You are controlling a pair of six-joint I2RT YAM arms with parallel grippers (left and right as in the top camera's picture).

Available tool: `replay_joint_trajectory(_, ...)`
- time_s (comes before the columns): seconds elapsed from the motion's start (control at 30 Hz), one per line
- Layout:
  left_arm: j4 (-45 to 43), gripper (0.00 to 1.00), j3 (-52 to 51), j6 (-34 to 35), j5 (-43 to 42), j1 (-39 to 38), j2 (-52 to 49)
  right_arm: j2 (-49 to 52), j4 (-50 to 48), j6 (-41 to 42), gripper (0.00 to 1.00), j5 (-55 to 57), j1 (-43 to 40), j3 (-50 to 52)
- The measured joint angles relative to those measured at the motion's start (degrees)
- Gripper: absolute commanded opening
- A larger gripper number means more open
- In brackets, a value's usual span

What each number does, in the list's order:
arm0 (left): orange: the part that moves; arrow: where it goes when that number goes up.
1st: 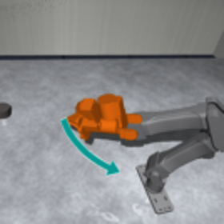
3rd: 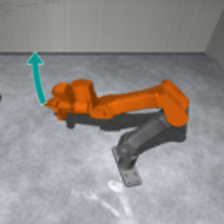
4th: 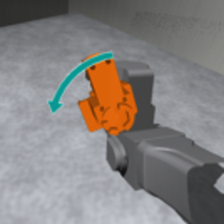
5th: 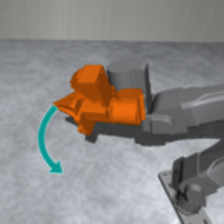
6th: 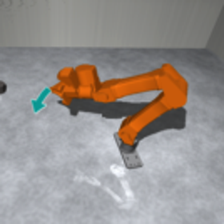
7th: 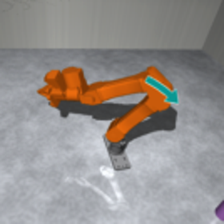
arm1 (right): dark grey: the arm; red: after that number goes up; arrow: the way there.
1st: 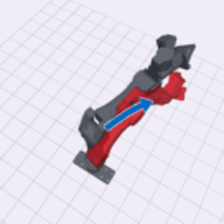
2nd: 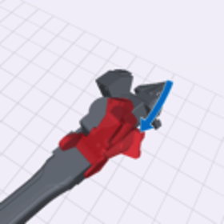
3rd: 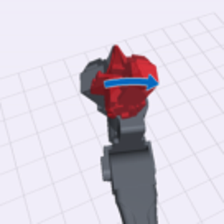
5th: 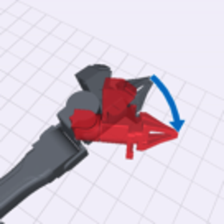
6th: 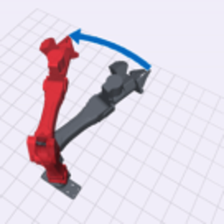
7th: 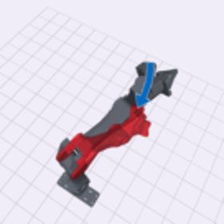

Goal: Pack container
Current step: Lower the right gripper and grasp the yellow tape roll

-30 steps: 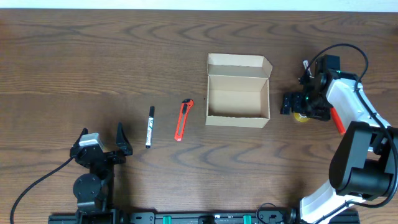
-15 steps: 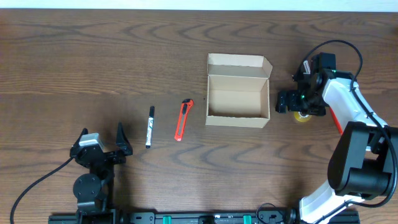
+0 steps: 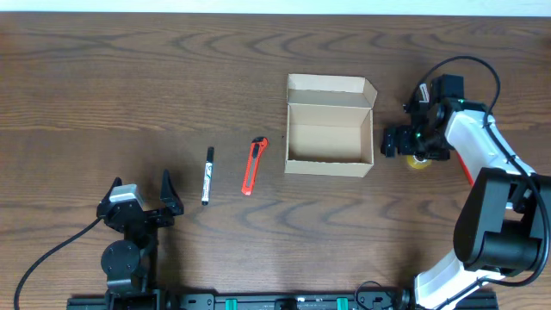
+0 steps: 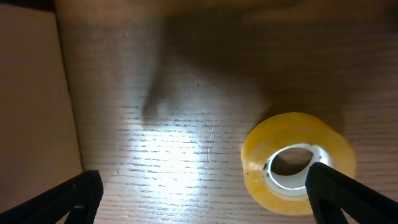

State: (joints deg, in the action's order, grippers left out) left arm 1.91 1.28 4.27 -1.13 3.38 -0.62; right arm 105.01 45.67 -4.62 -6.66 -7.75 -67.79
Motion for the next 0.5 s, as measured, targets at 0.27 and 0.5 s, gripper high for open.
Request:
replay_joint_trajectory(0.27,0.02,0.95,0.0,0.0,0.0,0.0,0.0,0.0,-2.8,-0.04,0.99,-0.02,0.0,3.34)
replay_joint_trajectory(0.5,0.0,0.95,0.0,0.0,0.0,0.0,0.0,0.0,-3.45,-0.07,0.99,-0.02,0.0,3.58)
